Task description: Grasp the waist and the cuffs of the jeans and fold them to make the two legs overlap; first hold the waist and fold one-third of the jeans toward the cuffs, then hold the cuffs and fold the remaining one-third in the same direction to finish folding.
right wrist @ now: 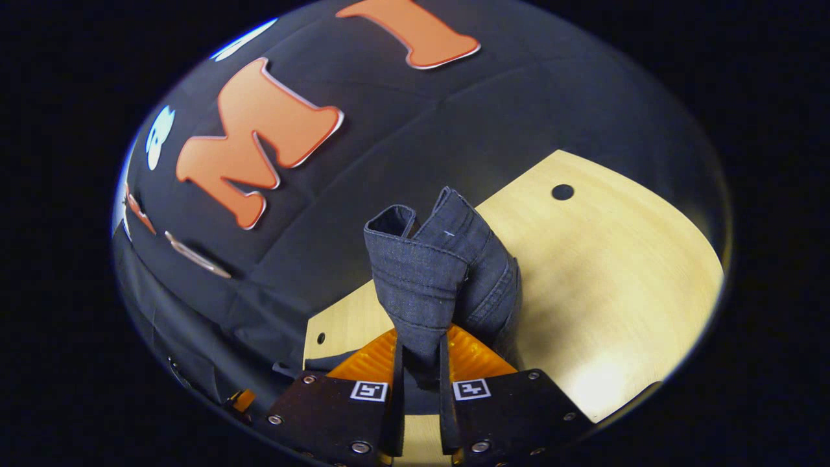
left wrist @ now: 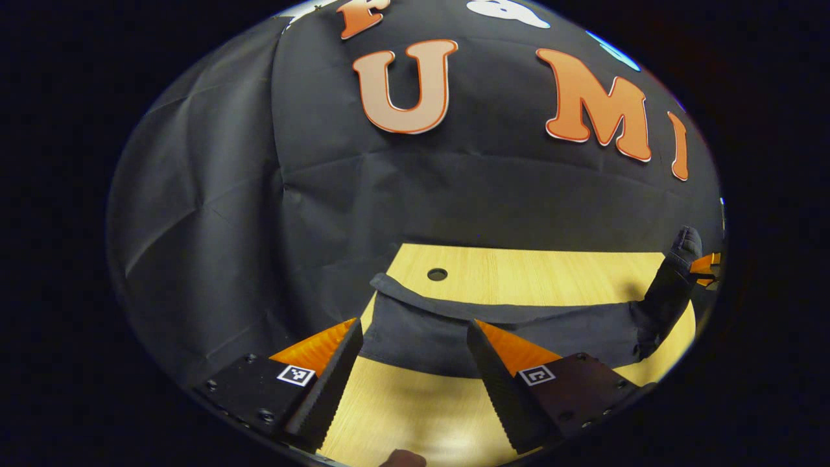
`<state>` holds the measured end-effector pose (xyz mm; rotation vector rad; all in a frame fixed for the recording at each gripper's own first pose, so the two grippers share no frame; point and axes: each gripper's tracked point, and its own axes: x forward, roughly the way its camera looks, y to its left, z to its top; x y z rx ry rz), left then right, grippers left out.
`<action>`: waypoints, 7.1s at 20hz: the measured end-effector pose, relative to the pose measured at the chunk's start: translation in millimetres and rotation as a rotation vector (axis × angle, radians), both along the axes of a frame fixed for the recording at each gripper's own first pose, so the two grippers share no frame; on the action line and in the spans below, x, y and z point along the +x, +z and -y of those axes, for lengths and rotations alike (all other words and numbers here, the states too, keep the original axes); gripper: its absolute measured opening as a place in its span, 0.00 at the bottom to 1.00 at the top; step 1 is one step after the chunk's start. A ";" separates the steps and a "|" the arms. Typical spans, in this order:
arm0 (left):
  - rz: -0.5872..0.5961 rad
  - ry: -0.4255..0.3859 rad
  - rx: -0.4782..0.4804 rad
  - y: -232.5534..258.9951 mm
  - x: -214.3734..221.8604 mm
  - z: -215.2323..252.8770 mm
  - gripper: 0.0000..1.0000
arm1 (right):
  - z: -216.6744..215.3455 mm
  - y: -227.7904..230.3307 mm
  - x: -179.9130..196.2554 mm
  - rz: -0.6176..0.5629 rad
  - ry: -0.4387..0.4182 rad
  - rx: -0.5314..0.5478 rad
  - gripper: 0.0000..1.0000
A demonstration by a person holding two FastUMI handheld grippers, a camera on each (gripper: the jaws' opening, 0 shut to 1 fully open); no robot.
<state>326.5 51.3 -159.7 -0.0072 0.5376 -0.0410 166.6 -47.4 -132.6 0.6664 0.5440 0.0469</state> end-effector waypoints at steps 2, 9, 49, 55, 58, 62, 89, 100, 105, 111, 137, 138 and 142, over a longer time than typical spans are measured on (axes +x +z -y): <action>0.060 -0.006 0.007 13.5 0.8 -2.1 0.98 | -24.0 -0.4 1.8 -0.007 0.032 -0.022 0.23; 0.119 -0.035 0.042 19.2 -3.9 -15.7 0.98 | -98.3 -13.9 4.3 -0.026 0.137 -0.116 0.22; -0.716 0.186 -0.466 -225.1 83.5 -121.5 0.99 | -133.9 9.7 -42.7 0.028 0.001 -0.283 0.99; -0.858 0.272 -0.405 -247.8 87.2 -132.5 0.98 | -123.9 3.4 -61.7 0.007 -0.034 -0.274 0.98; -0.890 0.302 -0.342 -252.4 92.4 -130.5 0.98 | -123.5 3.3 -64.4 0.008 -0.026 -0.277 0.98; -0.915 0.360 -0.307 -262.0 98.3 -123.2 0.98 | -116.5 4.3 -61.9 0.005 -0.023 -0.269 0.98; -0.482 0.135 -0.578 -127.7 108.7 -89.0 0.06 | -98.2 13.7 -51.0 0.026 0.013 -0.198 0.98; -0.209 -0.079 -0.443 5.0 73.4 -20.5 0.05 | -83.4 23.5 -42.5 0.063 0.057 -0.167 0.98; -0.151 -0.154 -0.414 39.5 60.5 20.8 0.06 | -70.6 27.9 -42.6 0.094 0.072 -0.213 0.98; -0.106 -0.238 -0.409 79.5 45.0 82.6 0.06 | -58.0 33.1 -40.3 0.135 0.087 -0.264 0.98; -0.283 -0.611 -0.243 41.7 -17.9 346.9 0.05 | 40.7 -7.9 -50.8 0.071 0.070 -0.295 0.98; -0.302 -0.621 -0.229 33.0 -22.7 353.0 0.05 | 43.1 -9.9 -52.0 0.065 0.070 -0.296 0.98; -0.373 -0.660 -0.147 -2.4 -45.0 365.9 0.06 | 47.2 -14.4 -52.2 0.057 0.078 -0.299 0.98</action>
